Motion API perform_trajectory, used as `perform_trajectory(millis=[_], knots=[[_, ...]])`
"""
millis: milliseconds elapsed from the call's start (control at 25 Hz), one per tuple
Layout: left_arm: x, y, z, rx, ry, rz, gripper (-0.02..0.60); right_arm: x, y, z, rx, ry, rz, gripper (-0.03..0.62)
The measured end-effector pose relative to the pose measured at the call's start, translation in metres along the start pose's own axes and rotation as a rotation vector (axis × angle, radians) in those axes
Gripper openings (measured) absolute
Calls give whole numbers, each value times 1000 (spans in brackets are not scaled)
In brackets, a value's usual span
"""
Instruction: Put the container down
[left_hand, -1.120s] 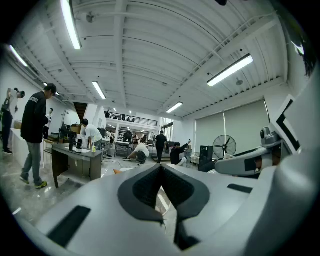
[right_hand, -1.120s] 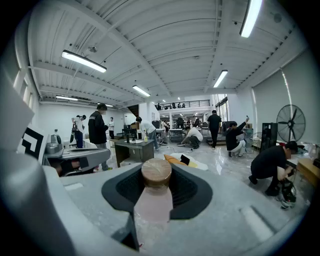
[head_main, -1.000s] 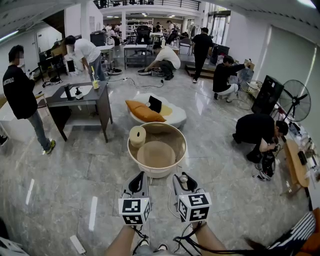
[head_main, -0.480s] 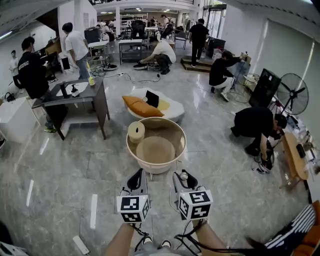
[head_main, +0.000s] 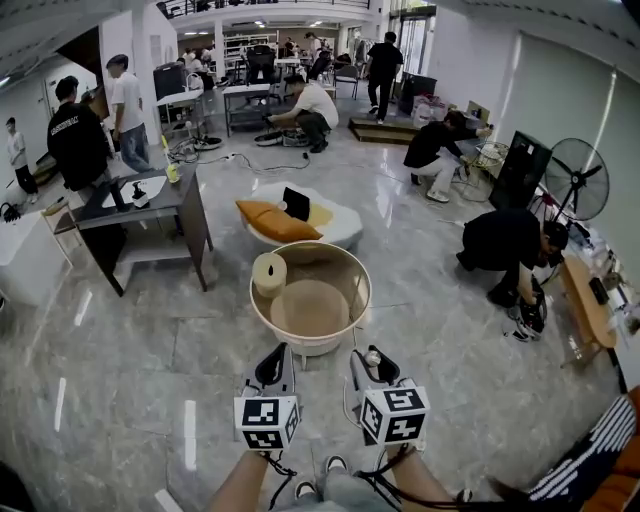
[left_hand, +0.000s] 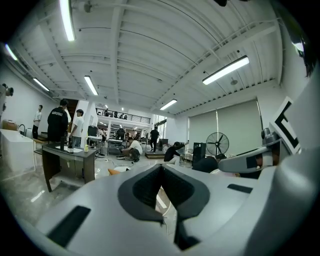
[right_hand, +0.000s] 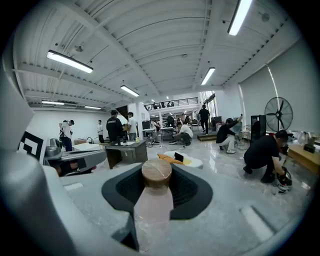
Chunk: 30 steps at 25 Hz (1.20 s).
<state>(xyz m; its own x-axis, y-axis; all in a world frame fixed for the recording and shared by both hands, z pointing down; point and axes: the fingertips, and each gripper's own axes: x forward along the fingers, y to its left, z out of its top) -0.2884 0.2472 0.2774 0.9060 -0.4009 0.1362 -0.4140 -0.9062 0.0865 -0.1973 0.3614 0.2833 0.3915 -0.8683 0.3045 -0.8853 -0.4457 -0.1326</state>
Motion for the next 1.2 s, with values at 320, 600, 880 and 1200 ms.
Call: perform_trajectory(millis=[320,600,880,1200], knots=[[52,10,3,-17,-1,11,-6,45,-28,17,-7,-1,-5,133],[114,10,21,-10,-11,31,-6,90,-64,46,-33,-8,20,133],[166,19,30,-7,-9,68,-5,138,-99,65,-38,3,45,133],[211,34,27,-3,2,116,-6,189,-129,74,-29,11,79,133]])
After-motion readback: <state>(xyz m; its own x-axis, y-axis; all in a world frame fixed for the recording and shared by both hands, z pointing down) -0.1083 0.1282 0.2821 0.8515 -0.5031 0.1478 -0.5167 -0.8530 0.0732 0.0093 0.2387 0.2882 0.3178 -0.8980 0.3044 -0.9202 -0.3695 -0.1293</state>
